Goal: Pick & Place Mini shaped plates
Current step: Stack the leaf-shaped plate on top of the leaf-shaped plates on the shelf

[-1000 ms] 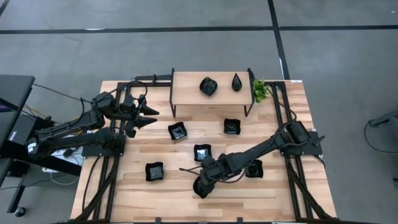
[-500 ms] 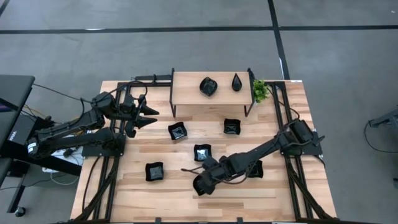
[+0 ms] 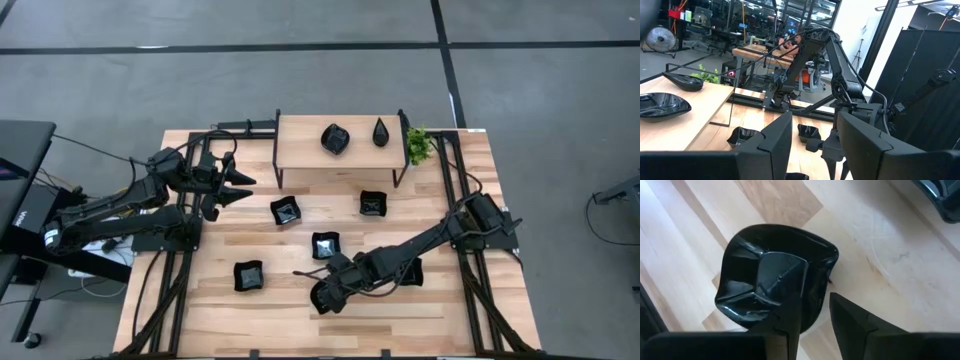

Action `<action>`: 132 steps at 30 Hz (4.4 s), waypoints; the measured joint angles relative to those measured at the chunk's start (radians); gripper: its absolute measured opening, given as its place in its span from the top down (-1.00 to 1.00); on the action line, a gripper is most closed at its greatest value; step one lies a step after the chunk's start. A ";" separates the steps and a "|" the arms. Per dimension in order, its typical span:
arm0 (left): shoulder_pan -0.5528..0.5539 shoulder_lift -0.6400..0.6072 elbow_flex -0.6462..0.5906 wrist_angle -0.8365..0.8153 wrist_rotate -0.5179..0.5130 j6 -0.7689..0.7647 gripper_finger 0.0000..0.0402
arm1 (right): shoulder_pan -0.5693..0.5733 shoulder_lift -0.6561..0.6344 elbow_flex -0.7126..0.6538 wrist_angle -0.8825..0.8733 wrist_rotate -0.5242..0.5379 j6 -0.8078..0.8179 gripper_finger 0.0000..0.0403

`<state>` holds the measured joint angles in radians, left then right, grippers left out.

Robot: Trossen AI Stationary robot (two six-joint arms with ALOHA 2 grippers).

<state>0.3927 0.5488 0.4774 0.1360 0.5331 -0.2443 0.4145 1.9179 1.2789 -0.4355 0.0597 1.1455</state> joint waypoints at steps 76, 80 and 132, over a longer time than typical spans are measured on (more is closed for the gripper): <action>0.000 0.000 0.000 0.008 0.000 0.007 0.21 | 0.060 0.034 0.000 0.132 -0.008 0.153 0.52; 0.000 0.000 0.000 0.008 0.000 0.007 0.21 | 0.060 0.034 0.000 0.132 -0.008 0.164 0.54; 0.000 0.000 0.000 0.031 -0.001 0.026 0.21 | 0.050 0.071 0.000 0.188 0.044 0.214 0.70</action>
<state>0.3924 0.5491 0.4774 0.1665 0.5323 -0.2180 0.4647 1.9888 1.2789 -0.2475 0.1039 1.3600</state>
